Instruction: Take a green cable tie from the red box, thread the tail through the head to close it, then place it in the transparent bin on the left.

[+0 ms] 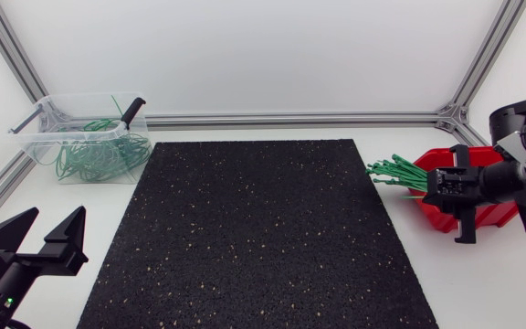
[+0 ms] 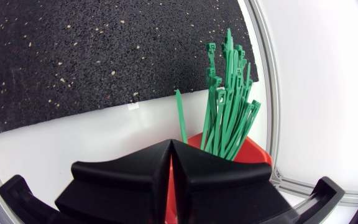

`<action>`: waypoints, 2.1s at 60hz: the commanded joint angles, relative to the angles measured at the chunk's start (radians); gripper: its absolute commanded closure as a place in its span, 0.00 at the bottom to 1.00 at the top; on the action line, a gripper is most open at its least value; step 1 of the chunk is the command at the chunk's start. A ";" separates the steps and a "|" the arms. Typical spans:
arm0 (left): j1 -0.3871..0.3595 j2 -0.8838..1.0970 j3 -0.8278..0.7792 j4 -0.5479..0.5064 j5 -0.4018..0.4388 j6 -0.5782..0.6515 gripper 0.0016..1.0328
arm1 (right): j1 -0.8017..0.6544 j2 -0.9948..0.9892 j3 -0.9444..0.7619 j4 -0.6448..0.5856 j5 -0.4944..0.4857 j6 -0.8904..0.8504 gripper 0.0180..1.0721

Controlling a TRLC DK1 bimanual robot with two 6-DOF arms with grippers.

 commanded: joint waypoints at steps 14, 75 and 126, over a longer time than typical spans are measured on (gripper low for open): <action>-0.011 -0.007 -0.032 -0.067 0.009 -0.018 0.03 | -0.029 -0.064 -0.052 -0.017 -0.013 -0.070 0.80; -0.011 -0.005 -0.032 -0.067 0.009 -0.018 0.03 | 0.028 0.146 0.061 0.063 0.027 -0.029 0.77; -0.019 -0.007 -0.032 -0.067 0.009 -0.018 0.03 | -0.020 -0.093 0.290 -0.217 -0.092 0.046 0.94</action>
